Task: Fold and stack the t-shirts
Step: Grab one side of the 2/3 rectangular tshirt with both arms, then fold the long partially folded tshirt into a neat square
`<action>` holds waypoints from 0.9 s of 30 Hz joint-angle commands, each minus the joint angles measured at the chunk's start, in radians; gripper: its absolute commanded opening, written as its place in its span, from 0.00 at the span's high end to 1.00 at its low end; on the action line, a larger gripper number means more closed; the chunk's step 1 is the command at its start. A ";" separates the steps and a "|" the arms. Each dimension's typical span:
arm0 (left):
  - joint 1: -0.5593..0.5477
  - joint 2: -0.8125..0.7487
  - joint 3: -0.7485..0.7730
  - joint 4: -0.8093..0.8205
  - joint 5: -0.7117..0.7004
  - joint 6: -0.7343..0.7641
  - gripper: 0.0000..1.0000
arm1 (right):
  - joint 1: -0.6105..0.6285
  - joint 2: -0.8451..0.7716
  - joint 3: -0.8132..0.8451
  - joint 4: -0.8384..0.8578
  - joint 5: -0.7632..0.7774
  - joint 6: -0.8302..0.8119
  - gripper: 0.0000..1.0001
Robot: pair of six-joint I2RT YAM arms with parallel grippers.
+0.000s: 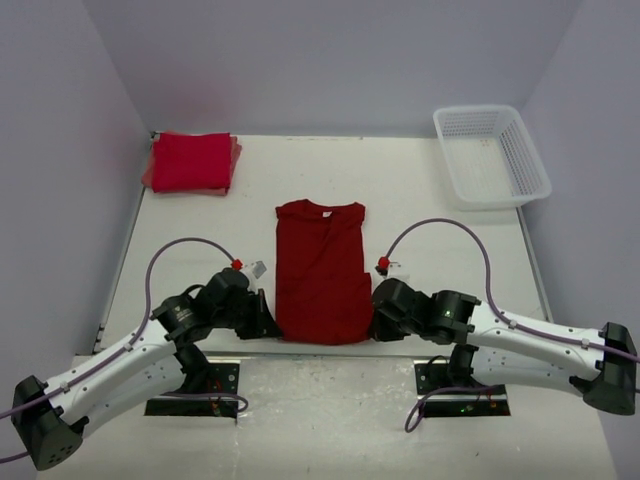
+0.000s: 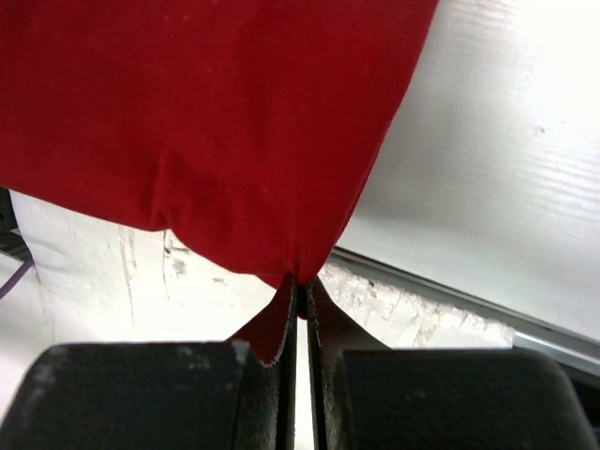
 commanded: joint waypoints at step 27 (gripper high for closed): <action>-0.007 0.035 0.216 -0.137 -0.099 0.049 1.00 | 0.110 -0.070 0.188 -0.315 0.227 0.165 1.00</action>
